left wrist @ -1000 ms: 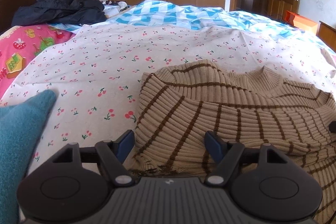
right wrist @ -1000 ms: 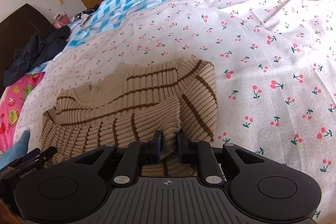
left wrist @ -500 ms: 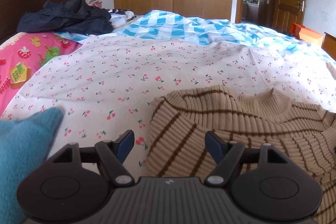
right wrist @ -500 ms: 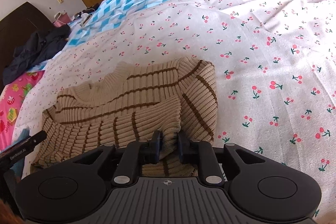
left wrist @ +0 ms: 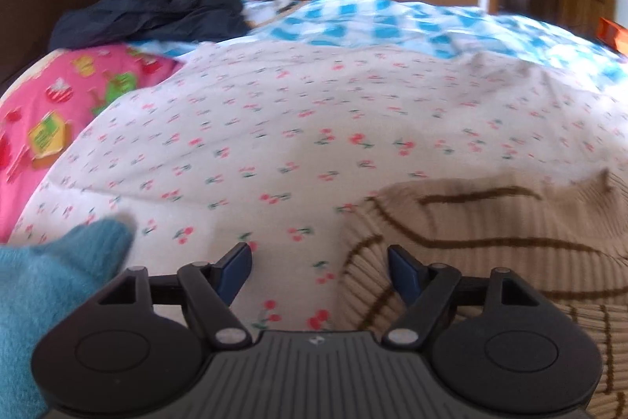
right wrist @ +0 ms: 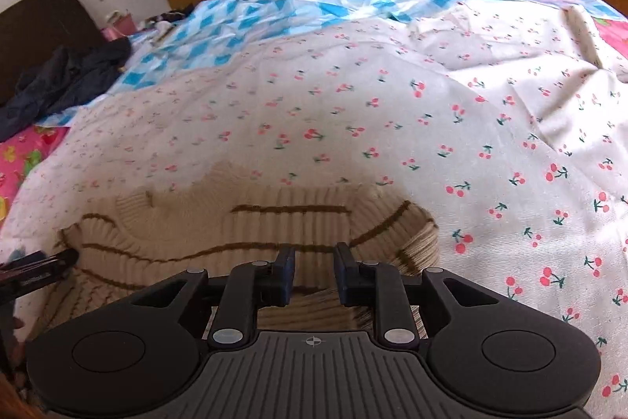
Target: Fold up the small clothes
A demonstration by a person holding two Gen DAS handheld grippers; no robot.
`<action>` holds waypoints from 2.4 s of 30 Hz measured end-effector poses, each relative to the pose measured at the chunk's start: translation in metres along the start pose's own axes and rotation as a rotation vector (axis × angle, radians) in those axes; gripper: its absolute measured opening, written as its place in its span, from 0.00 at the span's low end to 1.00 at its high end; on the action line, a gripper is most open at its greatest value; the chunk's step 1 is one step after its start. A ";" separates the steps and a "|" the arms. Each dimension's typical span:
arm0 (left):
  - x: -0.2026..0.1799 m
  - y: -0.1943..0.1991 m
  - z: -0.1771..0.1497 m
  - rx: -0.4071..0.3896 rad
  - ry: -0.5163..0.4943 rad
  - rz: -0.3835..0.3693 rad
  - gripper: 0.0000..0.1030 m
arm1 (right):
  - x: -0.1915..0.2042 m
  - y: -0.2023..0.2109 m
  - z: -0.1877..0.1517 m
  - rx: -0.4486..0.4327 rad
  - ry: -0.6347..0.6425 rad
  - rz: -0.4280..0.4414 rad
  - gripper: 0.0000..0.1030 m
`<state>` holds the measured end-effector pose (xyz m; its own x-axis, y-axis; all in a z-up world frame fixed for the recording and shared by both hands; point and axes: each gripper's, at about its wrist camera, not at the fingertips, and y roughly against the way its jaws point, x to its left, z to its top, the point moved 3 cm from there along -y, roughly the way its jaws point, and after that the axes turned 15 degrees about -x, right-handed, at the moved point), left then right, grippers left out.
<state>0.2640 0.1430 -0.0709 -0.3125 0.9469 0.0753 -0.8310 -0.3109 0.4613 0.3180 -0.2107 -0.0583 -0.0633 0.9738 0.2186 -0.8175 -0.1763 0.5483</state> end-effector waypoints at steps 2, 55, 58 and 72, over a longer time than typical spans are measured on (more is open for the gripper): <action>0.008 -0.003 -0.001 0.014 0.025 0.021 0.79 | -0.007 -0.005 -0.003 0.006 -0.035 -0.009 0.09; 0.021 0.281 -0.094 0.374 -0.012 -0.459 0.78 | 0.003 0.289 -0.120 0.319 0.203 0.184 0.40; 0.016 0.276 -0.105 0.429 -0.025 -0.426 0.72 | -0.008 0.287 -0.143 0.395 0.134 0.166 0.40; 0.032 0.269 -0.101 0.506 0.175 -0.451 0.13 | -0.038 0.277 -0.145 0.338 -0.199 0.255 0.09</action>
<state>-0.0161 0.0819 -0.0337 -0.0923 0.9341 -0.3448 -0.5937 0.2263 0.7722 0.0111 -0.2755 -0.0323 -0.0995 0.8526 0.5131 -0.5557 -0.4753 0.6821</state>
